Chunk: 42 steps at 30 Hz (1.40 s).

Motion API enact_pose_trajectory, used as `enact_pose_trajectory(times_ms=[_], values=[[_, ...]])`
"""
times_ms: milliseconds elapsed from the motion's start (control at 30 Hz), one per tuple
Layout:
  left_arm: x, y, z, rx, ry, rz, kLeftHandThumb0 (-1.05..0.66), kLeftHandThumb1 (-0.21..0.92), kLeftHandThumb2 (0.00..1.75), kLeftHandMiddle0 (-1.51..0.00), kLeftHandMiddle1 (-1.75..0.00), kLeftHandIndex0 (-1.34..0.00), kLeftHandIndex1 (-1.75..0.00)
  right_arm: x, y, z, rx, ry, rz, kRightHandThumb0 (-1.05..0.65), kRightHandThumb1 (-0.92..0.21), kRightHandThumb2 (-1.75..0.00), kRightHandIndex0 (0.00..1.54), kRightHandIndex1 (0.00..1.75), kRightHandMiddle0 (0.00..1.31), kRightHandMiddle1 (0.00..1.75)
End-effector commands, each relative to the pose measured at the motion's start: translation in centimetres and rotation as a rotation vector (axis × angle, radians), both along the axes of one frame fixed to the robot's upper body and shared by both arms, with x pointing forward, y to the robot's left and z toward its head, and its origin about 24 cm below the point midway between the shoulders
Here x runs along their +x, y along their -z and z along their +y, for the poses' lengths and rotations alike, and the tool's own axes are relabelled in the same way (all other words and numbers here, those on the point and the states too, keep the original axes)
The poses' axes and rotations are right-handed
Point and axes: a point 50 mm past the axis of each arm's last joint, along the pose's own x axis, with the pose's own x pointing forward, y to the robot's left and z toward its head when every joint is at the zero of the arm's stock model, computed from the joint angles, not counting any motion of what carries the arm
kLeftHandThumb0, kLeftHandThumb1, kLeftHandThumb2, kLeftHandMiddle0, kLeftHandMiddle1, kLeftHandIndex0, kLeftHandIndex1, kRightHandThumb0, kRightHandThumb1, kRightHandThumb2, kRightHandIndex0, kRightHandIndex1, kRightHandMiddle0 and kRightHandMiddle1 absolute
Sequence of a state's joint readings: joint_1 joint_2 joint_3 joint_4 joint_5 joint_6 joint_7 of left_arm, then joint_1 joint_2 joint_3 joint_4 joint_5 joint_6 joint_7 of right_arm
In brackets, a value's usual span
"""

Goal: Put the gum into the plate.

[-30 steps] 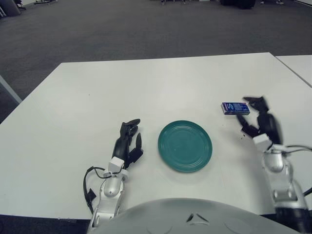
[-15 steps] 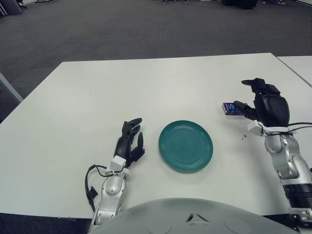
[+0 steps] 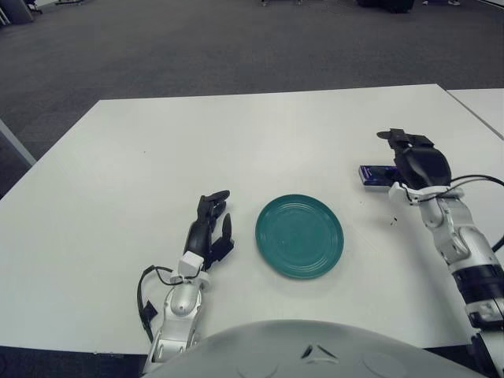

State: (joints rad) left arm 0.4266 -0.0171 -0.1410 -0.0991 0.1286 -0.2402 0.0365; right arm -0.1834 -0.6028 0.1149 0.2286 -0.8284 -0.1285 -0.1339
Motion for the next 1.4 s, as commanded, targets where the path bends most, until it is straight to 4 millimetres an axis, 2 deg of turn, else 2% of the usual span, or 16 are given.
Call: enact_pose_trajectory(times_ms=[0,167,367,800,1067,1367], values=[[0.0,0.4,0.2,0.021,0.017,0.020,-0.85,0.92,0.85,-0.22,-0.51,0.00,-0.99,0.8,-0.1,0.2,0.002,-0.024,0.044,-0.86,-0.92,-0.42,0.21,0.13,0.00,0.60],[-0.1,0.4,0.2,0.023,0.026,0.020,-0.86,0.92,0.85,-0.22,-0.48,0.00,-0.96,1.3,0.6,0.5,0.021,-0.043,0.103,-0.84,-0.92,-0.44,0.24,0.14,0.00,0.60],[-0.1,0.3,0.2,0.029,0.033,0.019,-0.87,0.92,0.86,-0.22,-0.44,0.00,-0.94,1.8,2.5,0.6,0.023,-0.055,0.184,-0.83,-0.92,-0.45,0.28,0.15,0.00,0.62],[0.0,0.4,0.3,0.035,0.037,0.019,-0.86,0.92,0.85,-0.24,-0.43,0.00,-0.94,1.4,3.9,0.6,-0.038,-0.110,0.346,-0.92,-0.92,-0.50,0.31,0.13,0.00,0.66],[0.1,0.4,0.4,0.048,0.047,0.011,-0.87,0.92,0.85,-0.23,-0.41,0.00,-0.92,0.8,6.0,-0.4,-0.073,-0.091,0.459,-0.96,-0.92,-0.52,0.31,0.12,0.00,0.65],[0.1,0.4,0.6,0.044,0.046,0.010,-0.87,0.92,0.85,-0.23,-0.40,0.00,-0.92,1.1,7.2,-1.4,-0.111,-0.062,0.518,-0.97,-0.92,-0.55,0.30,0.09,0.00,0.59]])
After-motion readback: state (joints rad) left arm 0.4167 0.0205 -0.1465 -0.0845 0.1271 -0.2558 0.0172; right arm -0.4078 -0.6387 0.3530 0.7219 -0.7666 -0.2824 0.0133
